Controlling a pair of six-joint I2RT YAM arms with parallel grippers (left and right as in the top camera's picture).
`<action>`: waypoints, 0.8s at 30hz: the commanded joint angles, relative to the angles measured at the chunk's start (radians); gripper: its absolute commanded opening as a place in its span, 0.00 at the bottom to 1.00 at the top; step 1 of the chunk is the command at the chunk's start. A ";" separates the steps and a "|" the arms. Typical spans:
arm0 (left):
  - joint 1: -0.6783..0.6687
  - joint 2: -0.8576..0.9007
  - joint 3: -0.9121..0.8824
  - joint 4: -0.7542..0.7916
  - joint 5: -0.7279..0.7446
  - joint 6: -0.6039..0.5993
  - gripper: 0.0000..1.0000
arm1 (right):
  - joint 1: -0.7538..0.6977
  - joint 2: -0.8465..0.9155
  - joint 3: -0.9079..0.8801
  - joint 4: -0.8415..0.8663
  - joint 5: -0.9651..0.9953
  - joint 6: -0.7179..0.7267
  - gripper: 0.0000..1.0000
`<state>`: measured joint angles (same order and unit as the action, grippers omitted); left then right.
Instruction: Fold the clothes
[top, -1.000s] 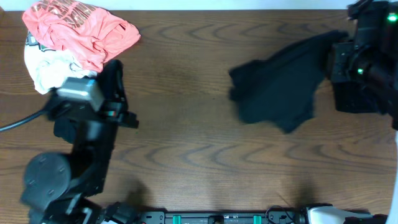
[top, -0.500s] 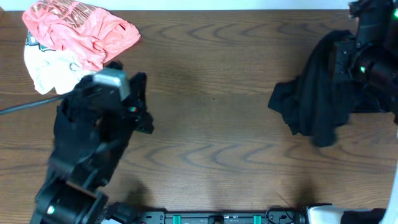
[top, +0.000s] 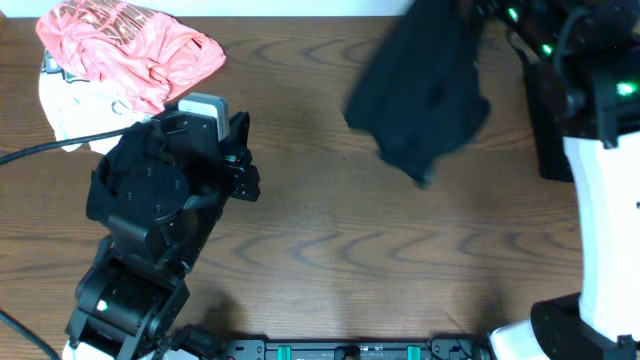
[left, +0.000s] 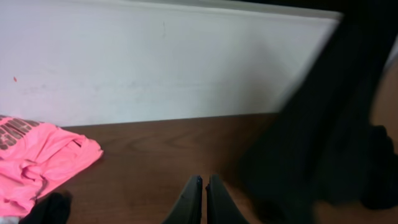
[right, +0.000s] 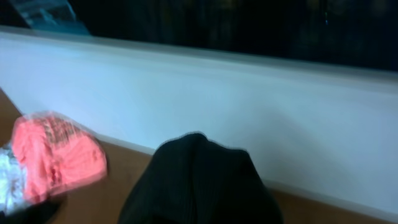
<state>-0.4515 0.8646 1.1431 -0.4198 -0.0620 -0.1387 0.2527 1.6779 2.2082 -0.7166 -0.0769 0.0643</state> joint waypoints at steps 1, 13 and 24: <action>0.003 0.011 0.007 0.001 -0.018 -0.013 0.06 | 0.025 0.006 0.016 0.150 0.028 0.047 0.01; 0.003 0.096 0.007 -0.007 -0.016 -0.014 0.06 | 0.029 0.068 0.016 -0.008 0.050 0.058 0.01; 0.003 0.146 0.007 -0.047 -0.016 -0.017 0.06 | 0.029 0.204 0.016 -0.423 0.040 0.070 0.57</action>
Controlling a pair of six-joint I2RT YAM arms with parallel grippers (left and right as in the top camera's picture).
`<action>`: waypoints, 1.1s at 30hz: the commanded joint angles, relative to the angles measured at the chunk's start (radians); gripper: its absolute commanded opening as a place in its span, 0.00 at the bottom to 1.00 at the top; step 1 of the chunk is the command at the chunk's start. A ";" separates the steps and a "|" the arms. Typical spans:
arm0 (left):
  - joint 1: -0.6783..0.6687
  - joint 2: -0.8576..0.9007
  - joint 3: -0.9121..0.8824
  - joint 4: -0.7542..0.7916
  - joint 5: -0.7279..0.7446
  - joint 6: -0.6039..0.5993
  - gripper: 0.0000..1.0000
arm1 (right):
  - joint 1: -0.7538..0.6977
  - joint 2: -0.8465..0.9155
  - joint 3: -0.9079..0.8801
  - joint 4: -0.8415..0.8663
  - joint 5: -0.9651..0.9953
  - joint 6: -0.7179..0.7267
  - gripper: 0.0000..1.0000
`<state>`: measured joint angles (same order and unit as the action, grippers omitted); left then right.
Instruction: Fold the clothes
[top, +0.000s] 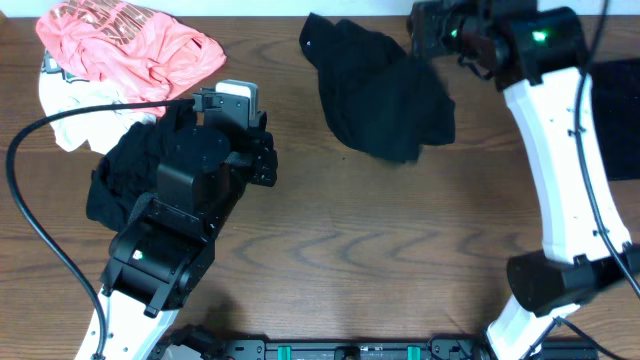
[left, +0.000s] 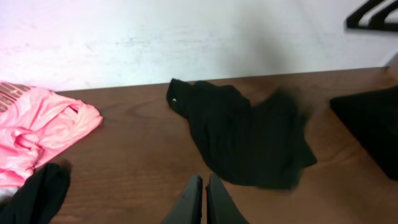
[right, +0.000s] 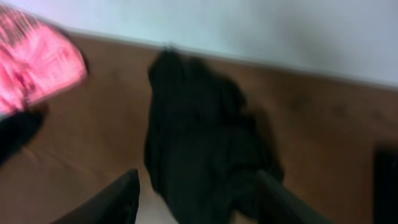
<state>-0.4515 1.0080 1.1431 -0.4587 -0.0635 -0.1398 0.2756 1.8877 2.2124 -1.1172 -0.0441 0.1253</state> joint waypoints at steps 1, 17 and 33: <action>0.003 0.004 0.007 -0.010 -0.014 -0.016 0.06 | 0.006 -0.005 0.012 -0.041 0.006 0.009 0.58; 0.013 0.190 0.006 -0.069 0.004 -0.016 0.07 | 0.006 0.106 -0.052 -0.270 -0.037 0.008 0.70; 0.154 0.305 0.006 -0.124 0.038 -0.050 0.69 | 0.043 0.324 -0.258 -0.035 -0.083 0.025 0.60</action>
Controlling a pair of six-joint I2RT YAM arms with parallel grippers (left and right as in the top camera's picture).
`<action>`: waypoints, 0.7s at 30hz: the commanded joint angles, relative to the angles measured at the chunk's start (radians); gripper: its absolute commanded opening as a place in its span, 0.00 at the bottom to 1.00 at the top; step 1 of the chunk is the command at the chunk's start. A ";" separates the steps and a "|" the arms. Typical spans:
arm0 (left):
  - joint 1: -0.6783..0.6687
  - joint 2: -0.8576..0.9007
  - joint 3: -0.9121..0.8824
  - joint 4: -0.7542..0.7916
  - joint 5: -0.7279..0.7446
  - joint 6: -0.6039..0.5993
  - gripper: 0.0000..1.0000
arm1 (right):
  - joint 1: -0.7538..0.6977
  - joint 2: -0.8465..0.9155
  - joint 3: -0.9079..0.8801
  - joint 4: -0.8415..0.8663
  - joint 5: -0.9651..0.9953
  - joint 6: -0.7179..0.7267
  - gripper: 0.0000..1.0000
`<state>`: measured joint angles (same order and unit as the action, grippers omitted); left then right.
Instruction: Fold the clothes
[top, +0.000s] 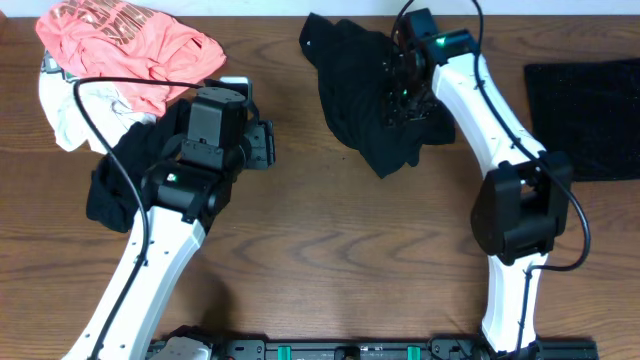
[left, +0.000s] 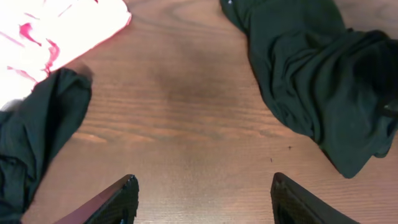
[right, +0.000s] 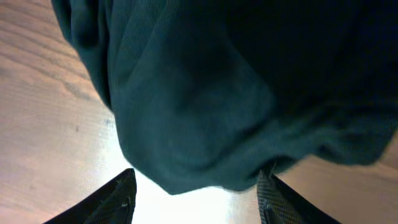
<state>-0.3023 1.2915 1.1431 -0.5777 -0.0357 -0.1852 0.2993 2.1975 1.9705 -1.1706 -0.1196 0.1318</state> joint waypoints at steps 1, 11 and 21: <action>0.005 0.027 0.006 -0.005 0.011 -0.004 0.69 | 0.023 0.019 -0.028 0.030 -0.007 0.018 0.62; 0.005 0.051 0.006 -0.006 0.028 -0.004 0.69 | 0.061 0.082 -0.116 0.085 0.098 0.074 0.77; 0.005 0.051 0.006 -0.006 0.028 -0.004 0.69 | 0.062 0.125 -0.122 0.044 0.177 0.127 0.01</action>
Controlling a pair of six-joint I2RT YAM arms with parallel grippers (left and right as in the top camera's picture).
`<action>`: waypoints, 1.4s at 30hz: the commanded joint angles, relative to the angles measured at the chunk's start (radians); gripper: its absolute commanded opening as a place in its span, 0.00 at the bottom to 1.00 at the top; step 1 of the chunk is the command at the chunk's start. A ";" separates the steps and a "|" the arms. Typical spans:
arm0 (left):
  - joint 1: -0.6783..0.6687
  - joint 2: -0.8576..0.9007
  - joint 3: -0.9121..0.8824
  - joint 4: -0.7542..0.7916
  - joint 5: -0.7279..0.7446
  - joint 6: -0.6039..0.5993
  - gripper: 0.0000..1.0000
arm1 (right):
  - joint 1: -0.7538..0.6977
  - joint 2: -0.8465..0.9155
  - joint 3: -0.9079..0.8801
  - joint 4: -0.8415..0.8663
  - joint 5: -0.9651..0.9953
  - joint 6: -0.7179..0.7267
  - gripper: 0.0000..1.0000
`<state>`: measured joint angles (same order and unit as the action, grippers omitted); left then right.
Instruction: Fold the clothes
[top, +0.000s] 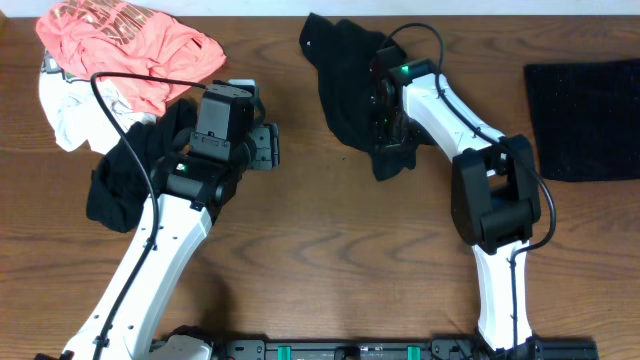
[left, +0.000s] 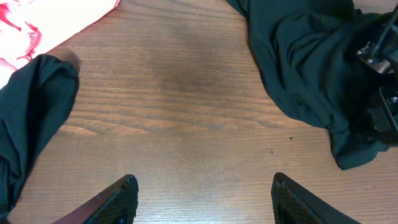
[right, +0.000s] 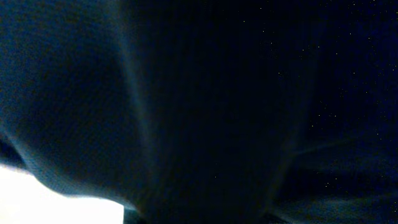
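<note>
A crumpled black garment (top: 345, 80) lies at the table's top centre; in the left wrist view it fills the upper right (left: 305, 56). My right gripper (top: 385, 108) is pressed down into its right side. The right wrist view shows only dark cloth (right: 205, 106), and the fingers are hidden. My left gripper (left: 202, 199) is open over bare wood, left of the garment, nothing between its fingers (left: 121, 196). It shows in the overhead view too (top: 268, 145).
A pink garment (top: 125, 45) lies on a white one (top: 62, 110) at the top left. Another black garment (top: 120, 190) sits under my left arm. A flat black cloth (top: 585, 105) lies at the right edge.
My right gripper has shifted left and down into the black garment, whose right part has bunched in. The right wrist view has gone wholly dark. My left gripper has barely moved.
At first my right gripper held the black garment in the air at the upper right, and my left was shut. Then the garment lay at the top centre, my right gripper open above it. Later my left was open and my right pressed onto the cloth, now deeper.
</note>
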<state>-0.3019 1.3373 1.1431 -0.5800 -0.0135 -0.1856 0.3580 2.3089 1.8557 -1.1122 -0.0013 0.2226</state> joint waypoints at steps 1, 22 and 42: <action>0.004 0.006 0.006 -0.004 0.006 -0.004 0.69 | 0.001 0.013 -0.007 -0.023 0.074 0.035 0.01; 0.004 0.010 0.006 -0.003 0.006 -0.004 0.69 | -0.370 -0.082 0.099 -0.113 0.111 0.010 0.48; 0.009 0.032 0.006 -0.007 -0.005 -0.003 0.69 | -0.033 -0.059 0.282 -0.023 -0.006 -0.114 0.82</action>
<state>-0.3019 1.3674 1.1431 -0.5808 -0.0067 -0.1860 0.3088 2.2486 2.1475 -1.1423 -0.0074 0.1162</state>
